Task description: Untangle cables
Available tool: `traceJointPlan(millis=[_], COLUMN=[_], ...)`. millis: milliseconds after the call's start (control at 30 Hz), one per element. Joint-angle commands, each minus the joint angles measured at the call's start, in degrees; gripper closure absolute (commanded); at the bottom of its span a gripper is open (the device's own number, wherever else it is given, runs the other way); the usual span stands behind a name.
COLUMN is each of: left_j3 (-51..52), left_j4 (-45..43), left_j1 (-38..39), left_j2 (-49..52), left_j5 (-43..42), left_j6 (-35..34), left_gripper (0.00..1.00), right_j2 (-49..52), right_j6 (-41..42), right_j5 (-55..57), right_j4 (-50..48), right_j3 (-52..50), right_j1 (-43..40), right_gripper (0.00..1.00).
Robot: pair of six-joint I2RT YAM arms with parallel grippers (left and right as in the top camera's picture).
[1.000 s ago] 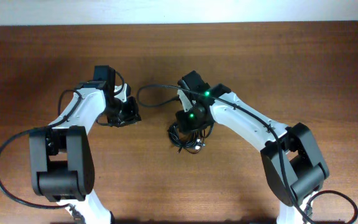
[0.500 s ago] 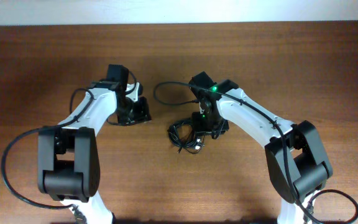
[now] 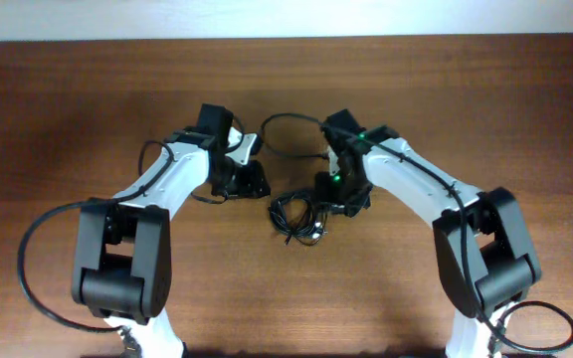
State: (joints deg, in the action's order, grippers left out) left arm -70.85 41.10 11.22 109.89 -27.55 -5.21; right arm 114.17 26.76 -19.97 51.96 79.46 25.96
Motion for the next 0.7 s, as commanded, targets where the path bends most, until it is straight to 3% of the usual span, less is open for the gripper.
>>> traceJointPlan(millis=[0, 133, 300, 433, 567, 667], left_j3=[-0.8, -0.8, -0.8, -0.8, -0.8, -0.8], left_j4=[-0.2, -0.7, -1.4, -1.5, -1.6, -1.7], left_j1=[0.3, 0.4, 1.5, 2.8, 2.8, 2.8], left_j2=[2.8, 3.7, 3.8, 3.8, 3.8, 3.8], left_j5=[-6.1, -5.7, -3.6, 5.1, 5.5, 5.5], left_j6=[4.5, 4.6, 4.6, 0.5, -0.2, -1.2], left_gripper=[0.66, 0.66, 0.68, 0.84, 0.91, 1.00], right_j2=[-0.2, -0.2, -0.2, -0.2, -0.2, -0.2], right_j6=[-0.5, -0.1, -0.1, -1.0, -1.0, -1.0], right_j5=[-2.6, -7.8, -10.1, -11.8, -11.8, -8.0], right_j4=[-0.9, -7.5, -8.8, -9.6, -8.7, -8.5], right_j3=[-3.3, -7.8, -8.2, -8.2, -8.2, -8.2], right_j1=[-0.5, -0.5, -0.5, -0.5, -0.5, -0.5], right_gripper=[0.66, 0.66, 0.66, 0.62, 0.60, 0.84])
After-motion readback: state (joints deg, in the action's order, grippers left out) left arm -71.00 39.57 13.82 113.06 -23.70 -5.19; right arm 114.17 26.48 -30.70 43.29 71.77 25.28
